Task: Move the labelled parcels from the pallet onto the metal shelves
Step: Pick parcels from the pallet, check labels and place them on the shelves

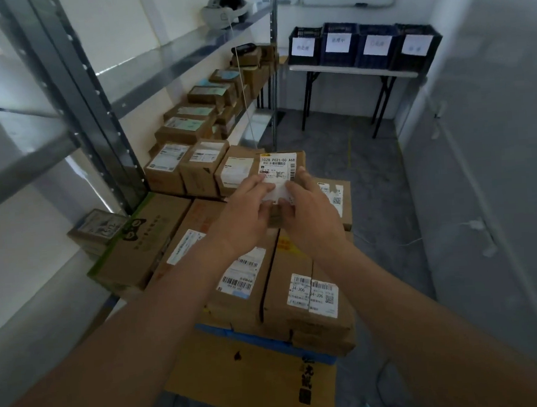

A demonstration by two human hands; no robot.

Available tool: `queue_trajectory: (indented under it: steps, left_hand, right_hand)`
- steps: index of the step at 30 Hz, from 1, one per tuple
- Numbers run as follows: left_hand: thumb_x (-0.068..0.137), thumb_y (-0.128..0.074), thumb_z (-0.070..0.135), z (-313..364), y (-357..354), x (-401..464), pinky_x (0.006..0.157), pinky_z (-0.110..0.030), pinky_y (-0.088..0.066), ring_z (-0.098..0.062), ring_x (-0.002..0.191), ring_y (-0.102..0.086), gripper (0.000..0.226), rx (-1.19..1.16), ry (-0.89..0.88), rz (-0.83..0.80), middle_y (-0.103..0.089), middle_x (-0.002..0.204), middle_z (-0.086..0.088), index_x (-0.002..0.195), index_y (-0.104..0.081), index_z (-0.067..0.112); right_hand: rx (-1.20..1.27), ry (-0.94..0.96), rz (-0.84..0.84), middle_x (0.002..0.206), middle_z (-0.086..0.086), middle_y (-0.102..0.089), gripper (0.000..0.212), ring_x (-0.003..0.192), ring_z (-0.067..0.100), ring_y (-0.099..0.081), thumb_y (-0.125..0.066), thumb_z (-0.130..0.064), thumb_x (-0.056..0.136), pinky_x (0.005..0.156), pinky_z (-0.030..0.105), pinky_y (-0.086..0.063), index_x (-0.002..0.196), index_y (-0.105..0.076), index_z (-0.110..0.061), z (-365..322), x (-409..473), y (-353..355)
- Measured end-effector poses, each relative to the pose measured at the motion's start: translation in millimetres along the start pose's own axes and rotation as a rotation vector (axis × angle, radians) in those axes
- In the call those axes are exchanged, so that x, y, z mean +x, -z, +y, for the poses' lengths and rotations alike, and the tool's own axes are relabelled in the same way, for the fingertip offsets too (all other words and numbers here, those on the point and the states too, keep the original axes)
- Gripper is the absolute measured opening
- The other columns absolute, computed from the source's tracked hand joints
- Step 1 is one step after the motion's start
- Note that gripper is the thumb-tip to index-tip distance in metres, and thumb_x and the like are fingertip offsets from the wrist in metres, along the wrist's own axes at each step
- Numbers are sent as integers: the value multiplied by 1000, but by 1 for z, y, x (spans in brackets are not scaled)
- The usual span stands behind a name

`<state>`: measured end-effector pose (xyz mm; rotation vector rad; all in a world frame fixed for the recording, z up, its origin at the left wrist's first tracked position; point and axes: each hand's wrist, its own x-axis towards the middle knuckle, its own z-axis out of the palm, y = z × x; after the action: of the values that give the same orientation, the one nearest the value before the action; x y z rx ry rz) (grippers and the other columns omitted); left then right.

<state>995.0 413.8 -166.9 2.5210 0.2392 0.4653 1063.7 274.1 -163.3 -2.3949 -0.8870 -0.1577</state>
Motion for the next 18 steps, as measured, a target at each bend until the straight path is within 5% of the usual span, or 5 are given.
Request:
queue_trajectory:
  steps: [7, 18]
  left_hand:
    - [104, -53, 14, -33, -7, 47, 119, -32, -32, -18, 145, -35, 41, -34, -63, -104, -37, 157, -2, 145, -53, 9]
    - [103, -54, 15, -69, -21, 97, 120, -36, -34, -20, 145, -35, 42, -82, -89, -200, -36, 157, -2, 145, -53, 10]
  right_hand:
    - [-57, -122, 10, 164, -1, -25, 41, 135, 20, -46, -50, -29, 104, 88, 29, -46, 143, -51, -14, 1, 34, -17]
    - [-24, -246, 8, 166, -2, -22, 42, 144, 18, -35, -52, -26, 104, 103, 35, -44, 144, -51, -14, 11, 74, -45]
